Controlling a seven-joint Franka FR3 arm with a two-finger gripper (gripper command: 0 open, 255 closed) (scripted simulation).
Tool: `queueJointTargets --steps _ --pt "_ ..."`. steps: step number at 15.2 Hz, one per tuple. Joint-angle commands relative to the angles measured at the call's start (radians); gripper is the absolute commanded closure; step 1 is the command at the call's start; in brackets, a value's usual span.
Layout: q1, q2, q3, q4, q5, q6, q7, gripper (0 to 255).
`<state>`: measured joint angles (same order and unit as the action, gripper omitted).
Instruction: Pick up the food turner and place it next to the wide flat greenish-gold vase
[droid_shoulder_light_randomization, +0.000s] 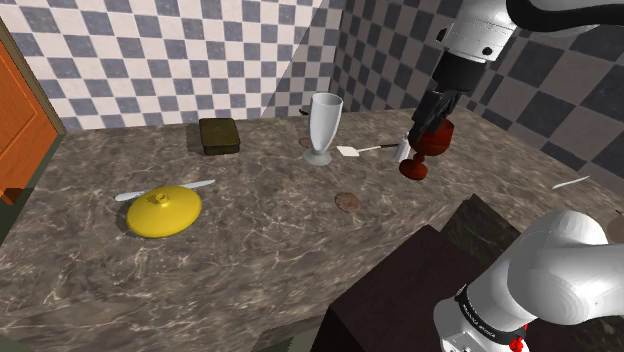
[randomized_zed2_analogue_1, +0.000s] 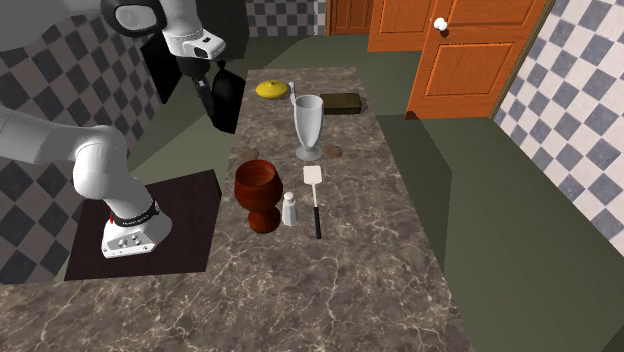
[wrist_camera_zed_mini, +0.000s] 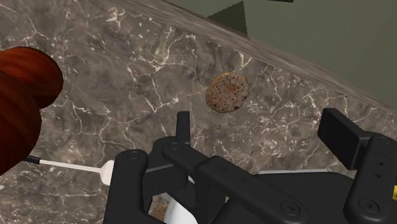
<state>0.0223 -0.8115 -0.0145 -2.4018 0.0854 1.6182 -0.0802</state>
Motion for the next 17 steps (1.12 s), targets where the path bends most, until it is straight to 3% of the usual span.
queueJointTargets --steps 1,9,17 --pt "0.0 0.0 0.0 0.0 0.0 0.0 0.0 0" --pt "0.029 0.129 -0.188 -0.042 -0.153 0.143 -0.406 0" --pt "0.081 0.377 -0.361 0.031 -0.236 0.315 -0.8 0"
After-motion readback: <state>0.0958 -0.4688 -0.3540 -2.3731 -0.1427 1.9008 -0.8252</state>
